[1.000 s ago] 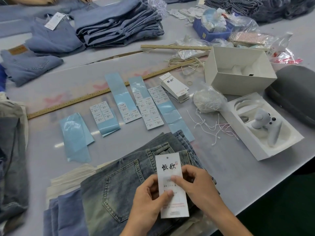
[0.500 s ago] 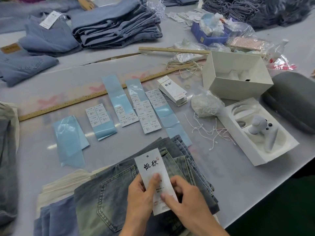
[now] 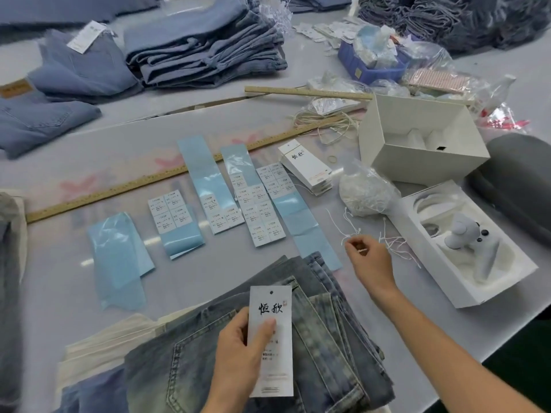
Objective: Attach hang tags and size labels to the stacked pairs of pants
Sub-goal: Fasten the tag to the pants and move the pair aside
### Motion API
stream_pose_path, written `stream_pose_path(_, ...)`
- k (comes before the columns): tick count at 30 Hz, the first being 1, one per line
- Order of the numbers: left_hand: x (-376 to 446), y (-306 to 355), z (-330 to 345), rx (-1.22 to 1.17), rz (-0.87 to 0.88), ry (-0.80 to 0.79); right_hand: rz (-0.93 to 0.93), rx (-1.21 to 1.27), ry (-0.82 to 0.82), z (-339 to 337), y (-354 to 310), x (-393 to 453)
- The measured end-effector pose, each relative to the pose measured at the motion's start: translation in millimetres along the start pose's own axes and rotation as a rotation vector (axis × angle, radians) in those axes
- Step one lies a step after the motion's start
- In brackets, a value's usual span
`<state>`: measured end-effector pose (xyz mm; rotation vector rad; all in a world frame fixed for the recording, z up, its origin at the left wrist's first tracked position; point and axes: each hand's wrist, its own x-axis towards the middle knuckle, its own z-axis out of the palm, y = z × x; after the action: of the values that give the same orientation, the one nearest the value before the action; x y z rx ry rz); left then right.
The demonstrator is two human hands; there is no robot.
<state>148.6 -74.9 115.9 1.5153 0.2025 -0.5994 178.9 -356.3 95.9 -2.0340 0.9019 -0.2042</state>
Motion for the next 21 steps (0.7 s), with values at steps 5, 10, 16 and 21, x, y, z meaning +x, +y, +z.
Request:
stream_pose_path(5, 5, 5, -2, 0.005, -0.016, 0.029, 0.036, -0.195, 0.01, 29, 19, 90)
stream_pose_path(10, 12, -1, -10, -0.026, -0.045, 0.003, 0.053, -0.249, -0.015, 70, 5, 138)
stream_pose_path(16, 23, -3, -25, 0.006, -0.063, 0.087, 0.101, -0.301, 0.046, 90, 4, 155)
stream_pose_path(21, 27, 2, -29, -0.049, -0.005, 0.15, 0.009, -0.217, 0.046, 80, -11, 128)
